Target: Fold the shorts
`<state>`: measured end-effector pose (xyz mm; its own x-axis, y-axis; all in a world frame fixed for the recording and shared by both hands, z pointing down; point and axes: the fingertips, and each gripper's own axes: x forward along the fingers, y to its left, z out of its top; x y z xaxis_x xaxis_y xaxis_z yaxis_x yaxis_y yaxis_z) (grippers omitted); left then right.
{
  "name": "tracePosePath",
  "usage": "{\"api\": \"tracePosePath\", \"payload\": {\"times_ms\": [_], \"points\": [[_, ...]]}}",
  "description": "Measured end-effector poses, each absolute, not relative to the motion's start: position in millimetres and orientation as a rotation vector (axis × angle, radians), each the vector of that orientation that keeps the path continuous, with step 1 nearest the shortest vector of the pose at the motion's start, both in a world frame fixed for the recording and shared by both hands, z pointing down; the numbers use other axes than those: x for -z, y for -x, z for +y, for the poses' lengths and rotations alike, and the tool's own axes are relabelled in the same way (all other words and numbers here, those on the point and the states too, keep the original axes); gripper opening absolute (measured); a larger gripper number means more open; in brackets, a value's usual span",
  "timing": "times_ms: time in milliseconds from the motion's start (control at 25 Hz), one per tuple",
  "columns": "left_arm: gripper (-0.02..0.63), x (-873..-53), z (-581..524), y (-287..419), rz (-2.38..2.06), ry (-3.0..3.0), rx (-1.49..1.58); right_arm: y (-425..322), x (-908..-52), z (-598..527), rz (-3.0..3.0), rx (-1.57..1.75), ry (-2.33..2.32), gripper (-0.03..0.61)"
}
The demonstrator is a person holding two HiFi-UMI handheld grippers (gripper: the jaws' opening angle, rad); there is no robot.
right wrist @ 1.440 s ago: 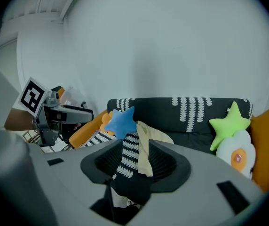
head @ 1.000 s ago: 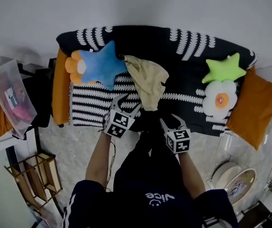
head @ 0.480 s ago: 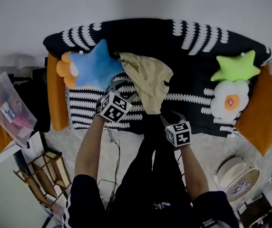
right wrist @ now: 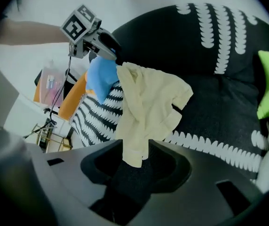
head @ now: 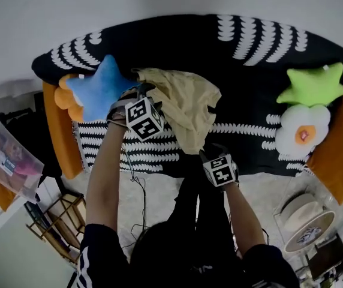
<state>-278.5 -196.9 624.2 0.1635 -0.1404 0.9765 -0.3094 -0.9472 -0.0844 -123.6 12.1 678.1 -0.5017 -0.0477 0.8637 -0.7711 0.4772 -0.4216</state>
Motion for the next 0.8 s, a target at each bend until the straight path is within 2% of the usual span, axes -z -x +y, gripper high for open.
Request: {"api": "tracePosePath", "payload": {"times_ms": [240,320,400,440,480,600,680,800], "points": [[0.233,-673,-204,296,-0.071,-2.203,-2.197,139,-710,13,-1.900,-1.225,-0.666,0.180],[0.233,-685,-206,305,0.012,-2.146,-2.263,145,-719,16,-1.889,-1.271,-0.674,0.193],[0.233,-695,-203,312,0.090,-2.076,-2.311,148,-732,24,-1.844,-1.330,-0.693,0.233],[0.233,-700,-201,315,0.126,-2.047,-2.333,149,-739,29,-1.810,-1.365,-0.702,0.229],[0.224,-704,-199,316,0.158,-2.027,-2.354,149,-746,33,-1.774,-1.401,-0.713,0.233],[0.142,-713,-195,317,0.213,-2.019,-2.379,147,-763,42,-1.663,-1.480,-0.756,0.234],[0.105,-710,-193,317,0.204,-2.050,-2.356,148,-769,49,-1.607,-1.486,-0.738,0.201],[0.069,-694,-195,314,0.160,-2.127,-2.270,142,-765,49,-1.610,-1.426,-0.735,0.078]]}}
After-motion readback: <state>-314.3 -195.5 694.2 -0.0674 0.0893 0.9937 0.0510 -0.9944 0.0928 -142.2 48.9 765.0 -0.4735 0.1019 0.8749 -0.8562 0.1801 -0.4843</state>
